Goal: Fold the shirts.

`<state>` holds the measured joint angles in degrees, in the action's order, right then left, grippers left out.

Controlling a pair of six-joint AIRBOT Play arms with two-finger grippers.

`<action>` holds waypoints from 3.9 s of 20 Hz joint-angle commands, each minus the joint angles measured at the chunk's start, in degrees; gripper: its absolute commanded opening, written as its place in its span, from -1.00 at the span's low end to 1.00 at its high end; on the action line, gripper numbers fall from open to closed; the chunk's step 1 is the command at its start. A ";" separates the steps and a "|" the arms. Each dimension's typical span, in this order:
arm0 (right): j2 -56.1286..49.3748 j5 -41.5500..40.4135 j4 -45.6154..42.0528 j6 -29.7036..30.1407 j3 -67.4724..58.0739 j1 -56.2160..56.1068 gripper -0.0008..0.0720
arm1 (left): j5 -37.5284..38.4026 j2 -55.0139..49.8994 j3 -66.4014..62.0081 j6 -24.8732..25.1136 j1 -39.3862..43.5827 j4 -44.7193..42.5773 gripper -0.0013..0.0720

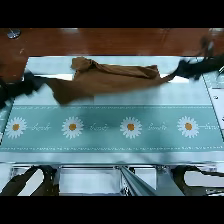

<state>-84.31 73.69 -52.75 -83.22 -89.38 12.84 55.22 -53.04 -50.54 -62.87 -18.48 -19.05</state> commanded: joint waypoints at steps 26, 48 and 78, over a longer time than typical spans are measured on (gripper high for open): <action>46.14 22.62 -20.41 -6.62 -8.26 -0.33 -0.87 | 30.16 15.26 -41.77 -22.93 22.43 -75.65 -0.90; -21.90 -4.61 -4.33 -5.38 -12.70 -0.33 -0.87 | -6.60 -45.64 -41.77 -40.92 21.09 -61.00 -0.90; 21.70 -1.62 -6.86 3.65 38.14 7.58 0.72 | 27.43 -14.75 0.63 -23.12 -2.12 -56.72 0.94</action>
<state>-73.65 76.69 -65.56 -83.42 -66.24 19.90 85.25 -76.49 -63.46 -83.68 -14.92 -76.82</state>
